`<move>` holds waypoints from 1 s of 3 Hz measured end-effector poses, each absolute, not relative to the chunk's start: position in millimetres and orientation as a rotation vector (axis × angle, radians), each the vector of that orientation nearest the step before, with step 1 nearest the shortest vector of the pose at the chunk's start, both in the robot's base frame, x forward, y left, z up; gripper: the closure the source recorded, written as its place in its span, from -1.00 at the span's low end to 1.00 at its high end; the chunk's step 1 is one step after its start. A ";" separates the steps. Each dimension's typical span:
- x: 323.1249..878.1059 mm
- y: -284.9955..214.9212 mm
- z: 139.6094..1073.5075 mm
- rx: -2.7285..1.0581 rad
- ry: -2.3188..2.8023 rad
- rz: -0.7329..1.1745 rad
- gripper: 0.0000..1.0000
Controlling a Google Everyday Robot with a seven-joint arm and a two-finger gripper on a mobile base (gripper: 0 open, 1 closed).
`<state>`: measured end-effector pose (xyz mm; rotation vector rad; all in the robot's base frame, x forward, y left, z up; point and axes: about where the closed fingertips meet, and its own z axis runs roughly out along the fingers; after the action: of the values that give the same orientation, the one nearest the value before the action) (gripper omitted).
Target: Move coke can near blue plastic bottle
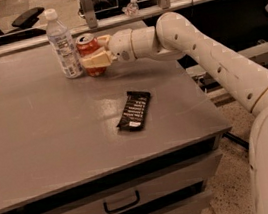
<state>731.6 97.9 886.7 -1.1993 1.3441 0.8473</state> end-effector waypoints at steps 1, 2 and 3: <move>735.2 99.8 886.6 -1.179 1.361 0.847 -0.64; 736.5 98.2 884.8 -1.154 1.383 0.853 -1.00; 736.9 92.0 881.6 -1.138 1.408 0.850 -1.00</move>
Offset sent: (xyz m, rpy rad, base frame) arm 0.0083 -0.0095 -0.0038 0.0185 0.0625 -0.0694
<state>736.9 92.0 881.6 -1.1384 1.4078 0.8501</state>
